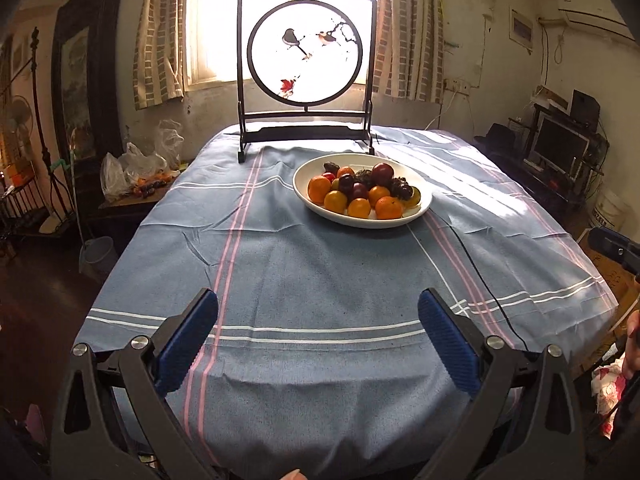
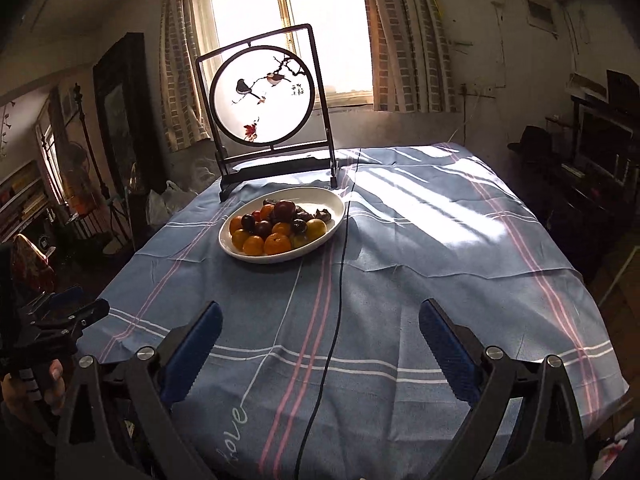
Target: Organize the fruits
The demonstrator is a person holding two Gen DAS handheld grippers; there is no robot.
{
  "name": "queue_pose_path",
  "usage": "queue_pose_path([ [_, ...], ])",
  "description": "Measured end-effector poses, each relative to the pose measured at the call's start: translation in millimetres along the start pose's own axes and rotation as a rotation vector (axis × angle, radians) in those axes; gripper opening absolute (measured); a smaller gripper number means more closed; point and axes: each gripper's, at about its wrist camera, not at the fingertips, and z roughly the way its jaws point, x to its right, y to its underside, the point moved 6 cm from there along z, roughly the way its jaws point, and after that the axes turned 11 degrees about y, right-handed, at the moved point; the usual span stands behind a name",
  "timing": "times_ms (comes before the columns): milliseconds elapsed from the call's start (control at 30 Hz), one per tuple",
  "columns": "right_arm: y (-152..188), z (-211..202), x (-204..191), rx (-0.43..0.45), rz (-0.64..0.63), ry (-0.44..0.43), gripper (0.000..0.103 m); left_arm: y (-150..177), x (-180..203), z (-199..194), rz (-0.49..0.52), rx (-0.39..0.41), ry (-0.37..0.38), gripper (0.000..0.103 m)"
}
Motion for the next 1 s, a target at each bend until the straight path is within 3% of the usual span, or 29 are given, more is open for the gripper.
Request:
queue_pose_path([
  [333, 4.8, -34.5, 20.3, 0.051, 0.021, 0.037, 0.099, -1.2, 23.2, -40.1, 0.034, 0.051, -0.007, 0.098],
  [633, 4.7, -46.3, 18.9, 0.066, 0.009, 0.033, 0.099, -2.7, 13.8, -50.2, -0.019, 0.069, -0.065, 0.098],
  [1000, 8.0, -53.8, 11.6, 0.078, -0.005, 0.028, 0.099, -3.3, 9.6, -54.8, -0.025, 0.073, -0.08, 0.098],
])
